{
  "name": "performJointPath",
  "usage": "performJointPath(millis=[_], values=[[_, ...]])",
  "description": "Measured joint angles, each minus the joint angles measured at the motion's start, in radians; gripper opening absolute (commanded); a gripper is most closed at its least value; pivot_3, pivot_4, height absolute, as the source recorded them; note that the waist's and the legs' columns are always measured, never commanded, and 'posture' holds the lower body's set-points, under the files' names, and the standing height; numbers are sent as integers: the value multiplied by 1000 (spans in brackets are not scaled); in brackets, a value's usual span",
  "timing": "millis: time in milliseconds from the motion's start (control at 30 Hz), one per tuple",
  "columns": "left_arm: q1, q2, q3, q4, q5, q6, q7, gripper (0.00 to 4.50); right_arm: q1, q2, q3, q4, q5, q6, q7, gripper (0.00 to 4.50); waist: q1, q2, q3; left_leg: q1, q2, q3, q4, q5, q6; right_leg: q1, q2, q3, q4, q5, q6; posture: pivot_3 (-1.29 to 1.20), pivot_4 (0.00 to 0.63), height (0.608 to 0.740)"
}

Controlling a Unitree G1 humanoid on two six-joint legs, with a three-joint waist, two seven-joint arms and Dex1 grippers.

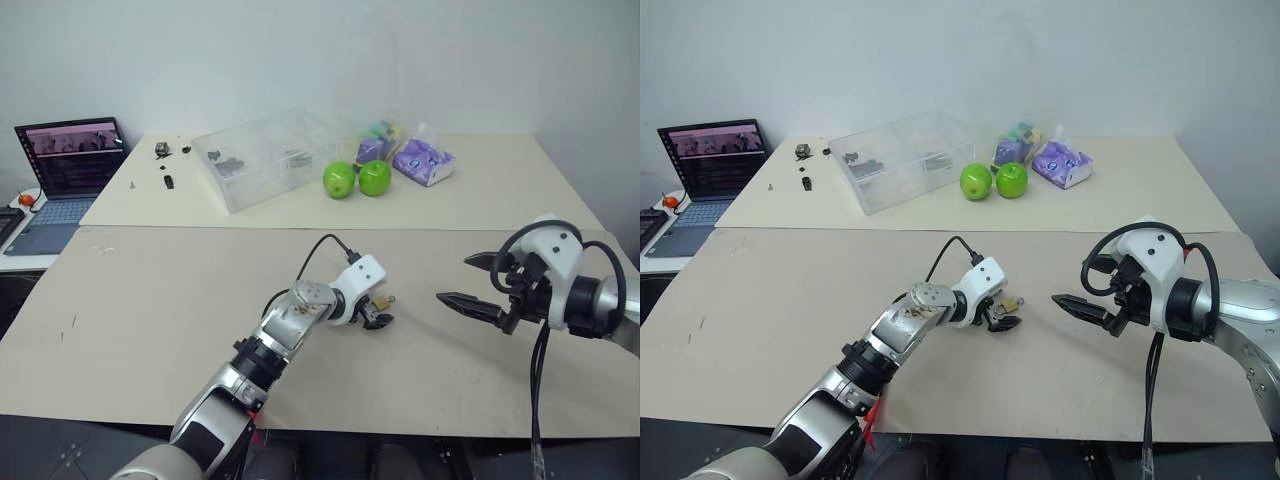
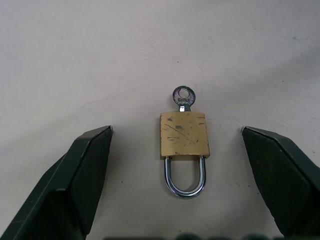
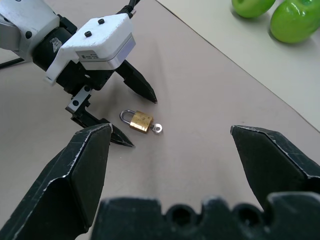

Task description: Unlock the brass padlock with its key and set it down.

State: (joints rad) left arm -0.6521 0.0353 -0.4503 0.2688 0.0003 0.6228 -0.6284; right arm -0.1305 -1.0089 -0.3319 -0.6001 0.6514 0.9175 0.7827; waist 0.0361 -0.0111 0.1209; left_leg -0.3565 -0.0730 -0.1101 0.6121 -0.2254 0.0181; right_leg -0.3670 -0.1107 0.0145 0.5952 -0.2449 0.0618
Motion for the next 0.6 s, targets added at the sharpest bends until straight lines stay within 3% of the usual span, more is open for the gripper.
performJointPath(millis=[567, 600], values=[[0, -3, -3, 6, 29, -42, 14, 4392, 0, -3, 1, 2, -10, 0, 0, 4500, 0, 0, 0, 0, 0, 1, -1, 0, 0, -1, 0, 0, 0, 0, 0, 0, 150, 740], [1, -3, -4, 6, 29, -38, 11, 4147, 0, -3, 1, 2, -10, 0, 0, 4500, 0, 0, 0, 0, 0, 1, -1, 0, 0, -1, 0, 0, 0, 0, 0, 0, 150, 740]])
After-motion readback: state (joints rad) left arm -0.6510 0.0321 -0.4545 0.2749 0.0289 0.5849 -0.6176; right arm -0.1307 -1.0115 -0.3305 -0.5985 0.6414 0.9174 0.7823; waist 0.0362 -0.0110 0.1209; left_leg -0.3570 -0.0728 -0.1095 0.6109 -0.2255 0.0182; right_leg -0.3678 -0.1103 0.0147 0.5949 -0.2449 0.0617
